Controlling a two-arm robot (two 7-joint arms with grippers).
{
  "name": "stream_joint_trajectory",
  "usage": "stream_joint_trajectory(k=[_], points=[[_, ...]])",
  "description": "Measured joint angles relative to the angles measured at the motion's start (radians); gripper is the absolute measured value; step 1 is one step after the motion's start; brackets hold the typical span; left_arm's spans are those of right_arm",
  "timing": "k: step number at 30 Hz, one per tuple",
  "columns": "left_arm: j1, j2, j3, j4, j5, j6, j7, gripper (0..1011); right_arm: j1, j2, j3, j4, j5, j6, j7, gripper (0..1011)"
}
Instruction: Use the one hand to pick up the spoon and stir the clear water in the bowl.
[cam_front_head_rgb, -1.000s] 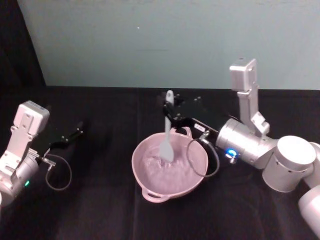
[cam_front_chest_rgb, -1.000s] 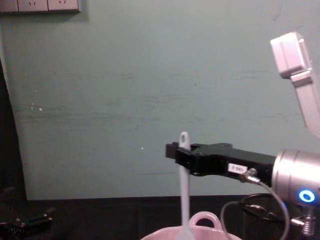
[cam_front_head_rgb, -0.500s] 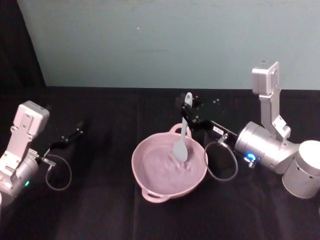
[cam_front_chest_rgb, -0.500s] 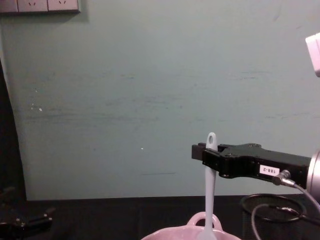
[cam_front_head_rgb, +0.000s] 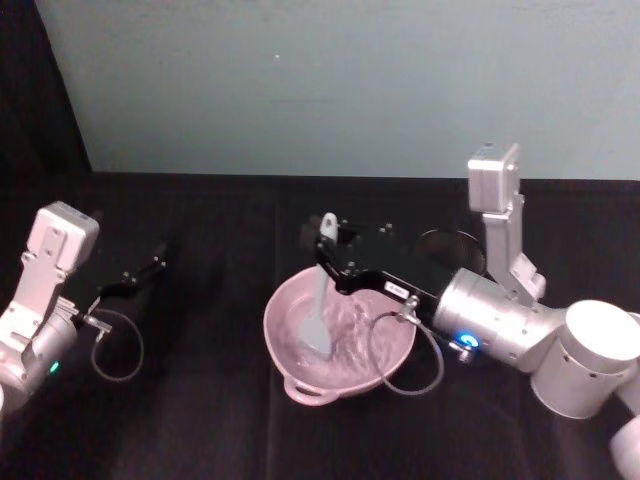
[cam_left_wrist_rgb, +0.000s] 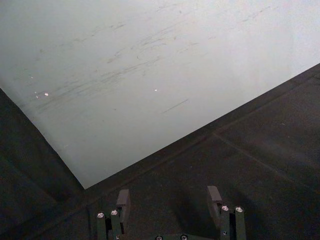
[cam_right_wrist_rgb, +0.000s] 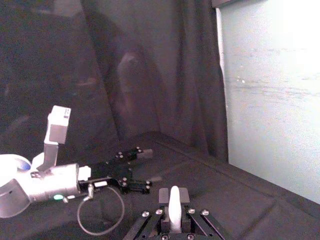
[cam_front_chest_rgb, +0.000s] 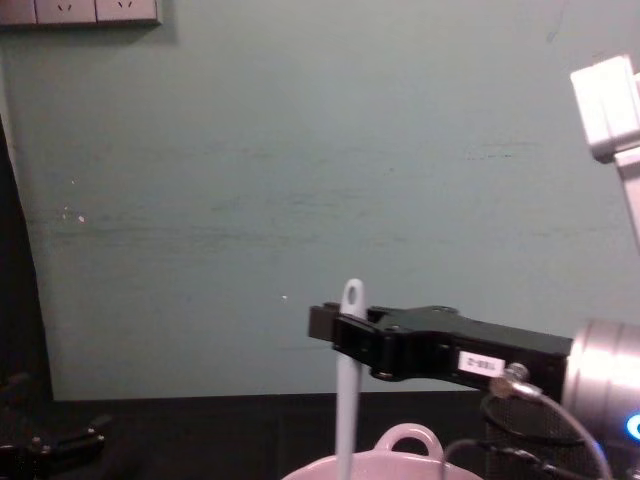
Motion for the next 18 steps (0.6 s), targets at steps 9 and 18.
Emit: stream_joint_trajectory(k=[9, 18], points=[[0.0, 0.0, 0.0, 0.0, 0.0, 0.0, 0.0, 1005, 0.057, -0.045, -0.025, 0.076, -0.003, -0.007, -0.008, 113], [0.0, 0.0, 0.0, 0.0, 0.0, 0.0, 0.0, 1005, 0.088, -0.054, 0.0, 0.144, -0.011, -0.028, -0.036, 113]])
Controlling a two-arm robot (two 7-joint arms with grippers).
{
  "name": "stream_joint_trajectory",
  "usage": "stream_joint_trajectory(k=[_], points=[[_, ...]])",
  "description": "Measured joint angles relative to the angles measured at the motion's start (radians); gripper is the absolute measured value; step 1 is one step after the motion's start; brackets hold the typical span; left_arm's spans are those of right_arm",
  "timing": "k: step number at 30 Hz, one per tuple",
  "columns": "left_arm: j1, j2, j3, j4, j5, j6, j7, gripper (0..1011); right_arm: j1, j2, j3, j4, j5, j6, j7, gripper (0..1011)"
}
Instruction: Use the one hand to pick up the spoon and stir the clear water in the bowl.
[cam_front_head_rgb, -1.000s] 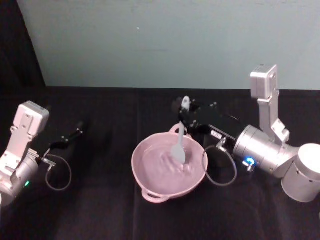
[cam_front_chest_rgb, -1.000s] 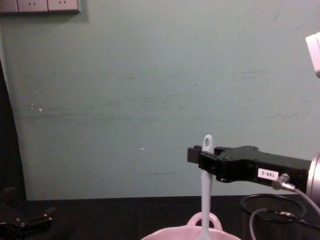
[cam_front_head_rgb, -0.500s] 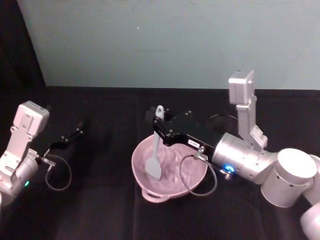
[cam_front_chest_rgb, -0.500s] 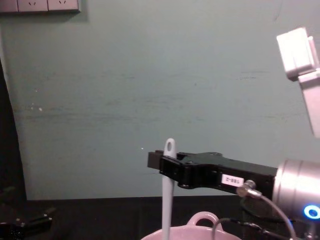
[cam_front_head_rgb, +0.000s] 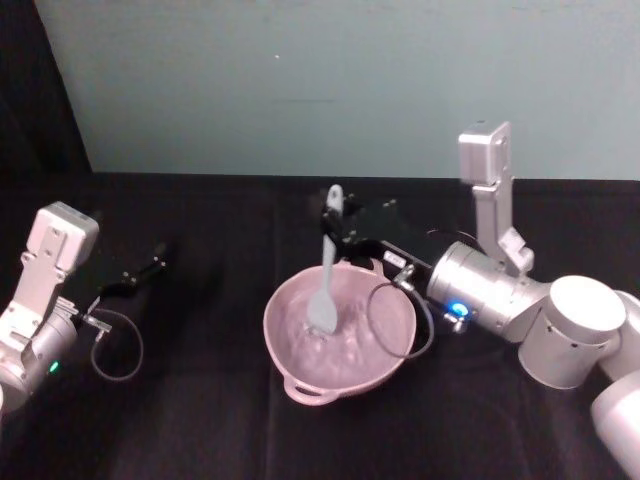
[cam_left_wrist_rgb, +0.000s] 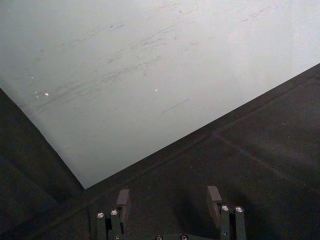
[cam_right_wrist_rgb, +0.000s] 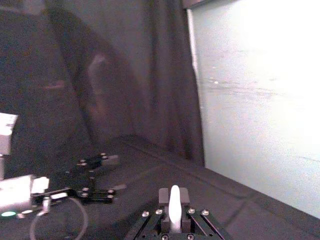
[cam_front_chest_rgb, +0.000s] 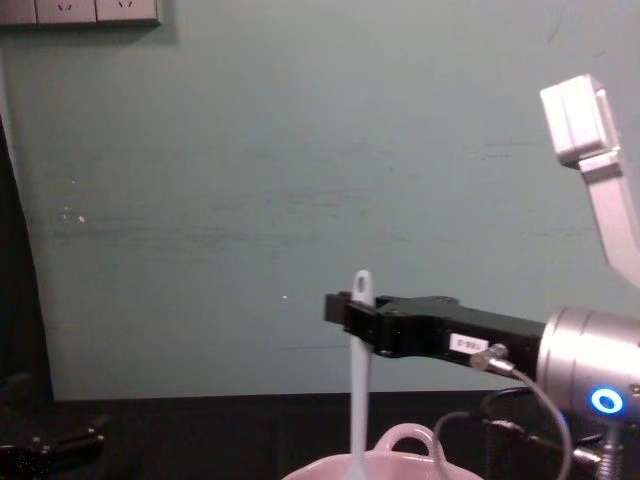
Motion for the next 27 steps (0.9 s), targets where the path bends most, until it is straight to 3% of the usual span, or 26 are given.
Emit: stream_joint_trajectory(k=[9, 17, 27], points=[[0.0, 0.0, 0.0, 0.0, 0.0, 0.0, 0.0, 1005, -0.016, 0.036, 0.04, -0.011, -0.016, -0.008, -0.021, 113], [0.0, 0.0, 0.0, 0.0, 0.0, 0.0, 0.0, 1005, -0.055, 0.072, 0.06, -0.073, -0.034, -0.007, -0.027, 114], [0.0, 0.0, 0.0, 0.0, 0.0, 0.0, 0.0, 1005, -0.108, 0.103, 0.038, -0.178, -0.044, 0.012, -0.004, 113]])
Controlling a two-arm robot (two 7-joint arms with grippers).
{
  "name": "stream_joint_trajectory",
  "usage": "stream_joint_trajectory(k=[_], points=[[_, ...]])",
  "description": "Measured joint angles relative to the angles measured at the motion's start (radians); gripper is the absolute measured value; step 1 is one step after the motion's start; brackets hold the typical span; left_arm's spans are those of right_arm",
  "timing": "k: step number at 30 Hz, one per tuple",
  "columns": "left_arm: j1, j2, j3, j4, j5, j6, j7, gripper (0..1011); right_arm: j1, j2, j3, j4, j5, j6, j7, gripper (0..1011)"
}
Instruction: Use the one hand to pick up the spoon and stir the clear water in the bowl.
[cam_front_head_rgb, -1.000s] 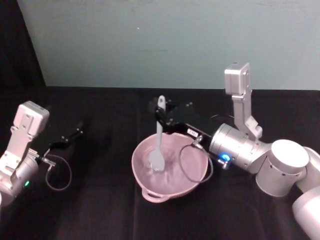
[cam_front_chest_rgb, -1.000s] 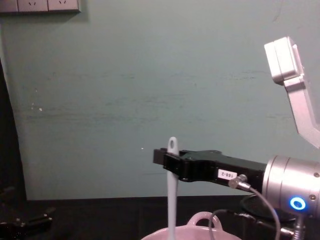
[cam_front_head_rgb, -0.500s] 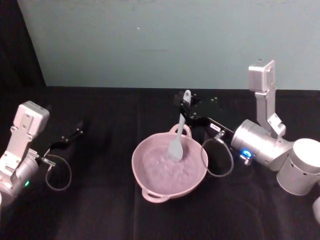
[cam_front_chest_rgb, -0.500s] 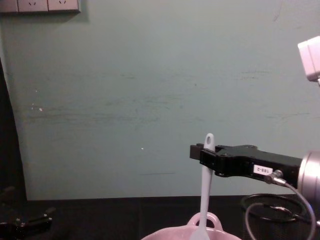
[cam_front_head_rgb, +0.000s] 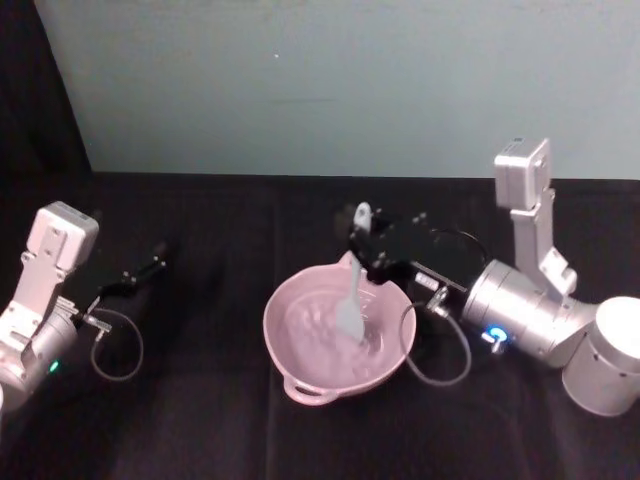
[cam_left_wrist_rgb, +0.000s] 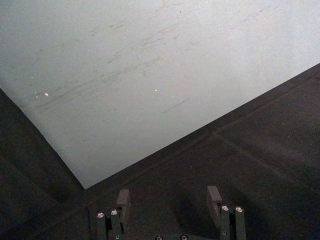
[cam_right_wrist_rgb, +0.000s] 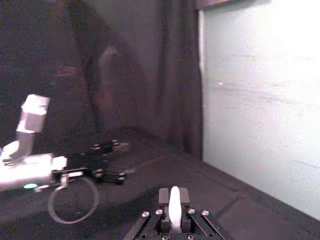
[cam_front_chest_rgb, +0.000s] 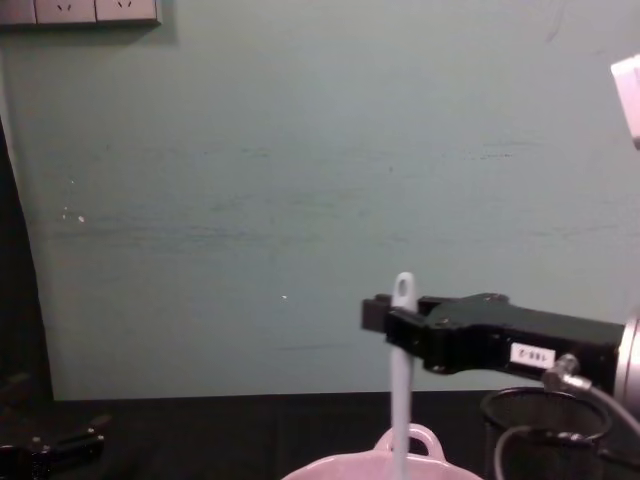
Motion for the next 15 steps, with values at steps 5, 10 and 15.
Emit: stream_joint_trajectory(k=[5, 10, 15], points=[[0.0, 0.0, 0.0, 0.0, 0.0, 0.0, 0.0, 1005, -0.012, -0.001, -0.024, -0.024, 0.0, 0.008, 0.016, 114], [0.0, 0.0, 0.0, 0.0, 0.0, 0.0, 0.0, 1005, -0.002, -0.022, -0.047, -0.022, 0.008, 0.013, 0.027, 114], [0.0, 0.0, 0.0, 0.0, 0.0, 0.0, 0.0, 1005, 0.028, -0.049, -0.061, 0.013, 0.012, 0.011, 0.03, 114]])
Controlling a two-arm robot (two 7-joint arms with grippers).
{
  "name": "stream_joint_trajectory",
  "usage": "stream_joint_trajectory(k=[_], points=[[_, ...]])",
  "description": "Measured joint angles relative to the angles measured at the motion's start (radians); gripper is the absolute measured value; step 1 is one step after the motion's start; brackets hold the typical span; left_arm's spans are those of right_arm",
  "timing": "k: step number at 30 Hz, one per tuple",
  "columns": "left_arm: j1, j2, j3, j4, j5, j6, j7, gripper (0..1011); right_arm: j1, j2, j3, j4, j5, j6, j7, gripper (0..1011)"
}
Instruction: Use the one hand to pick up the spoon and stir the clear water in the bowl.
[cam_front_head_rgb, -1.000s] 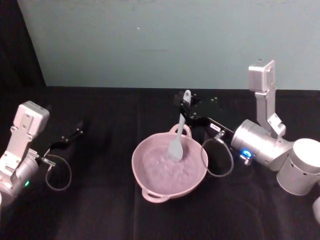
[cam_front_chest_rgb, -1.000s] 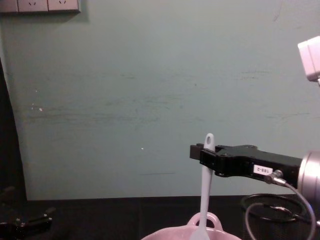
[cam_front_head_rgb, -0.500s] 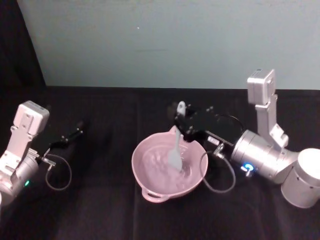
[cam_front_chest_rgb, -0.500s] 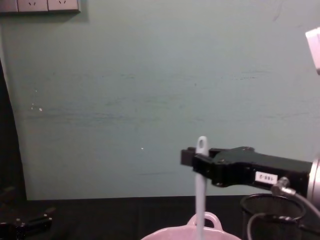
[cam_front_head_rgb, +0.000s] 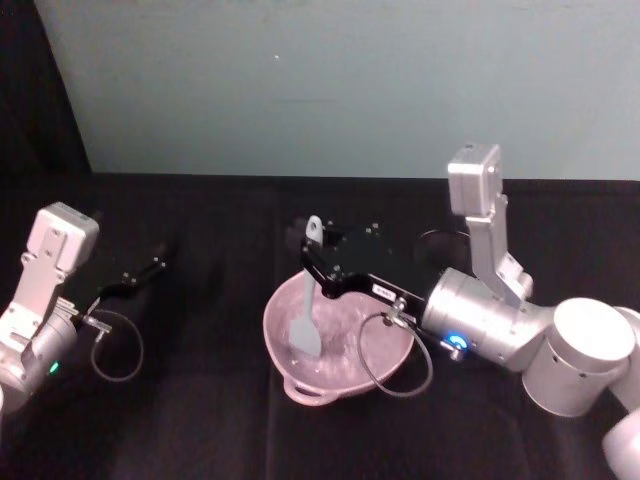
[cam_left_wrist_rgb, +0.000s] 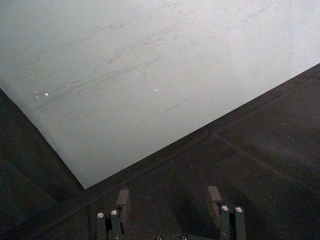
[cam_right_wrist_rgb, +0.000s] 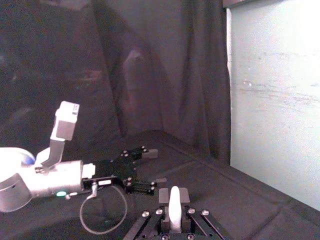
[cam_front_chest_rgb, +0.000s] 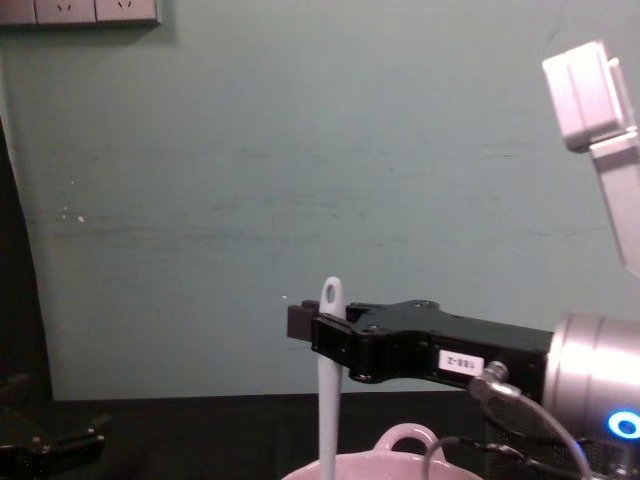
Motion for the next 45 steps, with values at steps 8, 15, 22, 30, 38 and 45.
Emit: stream_joint_trajectory(k=[8, 15, 22, 30, 38, 45], points=[[0.0, 0.0, 0.0, 0.0, 0.0, 0.0, 0.0, 1005, 0.059, -0.045, 0.003, 0.102, 0.012, -0.011, -0.006, 113], [0.0, 0.0, 0.0, 0.0, 0.0, 0.0, 0.0, 1005, 0.085, -0.035, 0.029, 0.139, -0.007, -0.026, -0.04, 113], [0.0, 0.0, 0.0, 0.0, 0.0, 0.0, 0.0, 1005, 0.059, 0.003, 0.069, 0.114, -0.032, -0.034, -0.067, 114], [0.0, 0.0, 0.0, 0.0, 0.0, 0.0, 0.0, 1005, 0.013, 0.037, 0.085, 0.049, -0.035, -0.023, -0.06, 114], [0.0, 0.0, 0.0, 0.0, 0.0, 0.0, 0.0, 1005, -0.024, 0.054, 0.058, -0.031, -0.032, -0.001, -0.026, 114], [0.0, 0.0, 0.0, 0.0, 0.0, 0.0, 0.0, 1005, -0.027, 0.032, 0.025, -0.038, -0.004, 0.011, 0.001, 113]])
